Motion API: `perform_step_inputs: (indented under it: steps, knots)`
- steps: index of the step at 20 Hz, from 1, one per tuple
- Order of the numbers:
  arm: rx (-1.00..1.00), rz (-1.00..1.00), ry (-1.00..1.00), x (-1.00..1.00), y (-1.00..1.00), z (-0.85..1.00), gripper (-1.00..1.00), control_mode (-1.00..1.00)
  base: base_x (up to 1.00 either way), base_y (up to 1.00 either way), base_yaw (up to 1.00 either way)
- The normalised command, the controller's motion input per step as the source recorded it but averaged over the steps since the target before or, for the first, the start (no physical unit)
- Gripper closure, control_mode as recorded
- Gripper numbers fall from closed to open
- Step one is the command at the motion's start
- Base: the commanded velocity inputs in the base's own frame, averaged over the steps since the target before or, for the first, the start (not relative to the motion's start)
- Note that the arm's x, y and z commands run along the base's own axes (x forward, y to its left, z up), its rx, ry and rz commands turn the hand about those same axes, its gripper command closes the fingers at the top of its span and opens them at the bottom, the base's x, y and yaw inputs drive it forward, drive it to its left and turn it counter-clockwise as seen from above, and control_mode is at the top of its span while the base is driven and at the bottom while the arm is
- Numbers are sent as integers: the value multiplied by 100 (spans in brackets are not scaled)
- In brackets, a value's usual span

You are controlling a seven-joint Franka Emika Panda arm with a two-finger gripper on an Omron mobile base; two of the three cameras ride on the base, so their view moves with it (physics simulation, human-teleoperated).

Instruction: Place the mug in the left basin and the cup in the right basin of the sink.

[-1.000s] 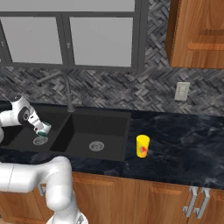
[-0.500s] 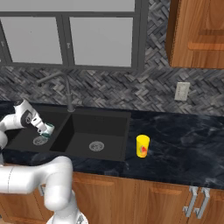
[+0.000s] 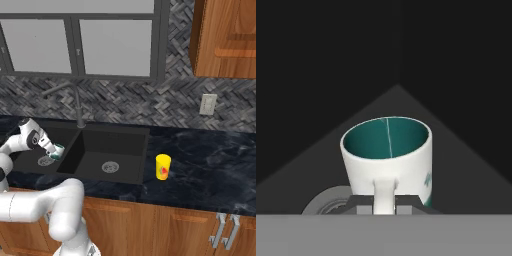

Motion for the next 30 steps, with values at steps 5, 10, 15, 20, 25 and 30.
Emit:
perform_step_inputs:
  steps: [5, 10, 15, 20, 25, 30]
  knots:
    - [-3, 0, 0, 10, 7, -28, 100, -100, 0, 0, 0]
    - [-6, 0, 0, 5, 10, -28, 100, -100, 0, 0, 0]
    - [-4, 0, 3, 6, 9, -24, 100, -100, 0, 0, 0]
    - [-3, 0, 8, 0, 4, -26, 100, -100, 0, 0, 0]
    - [-2, 0, 10, -6, 0, -31, 100, -100, 0, 0, 0]
    - [-2, 0, 3, -19, 0, -32, 100, -100, 0, 0, 0]
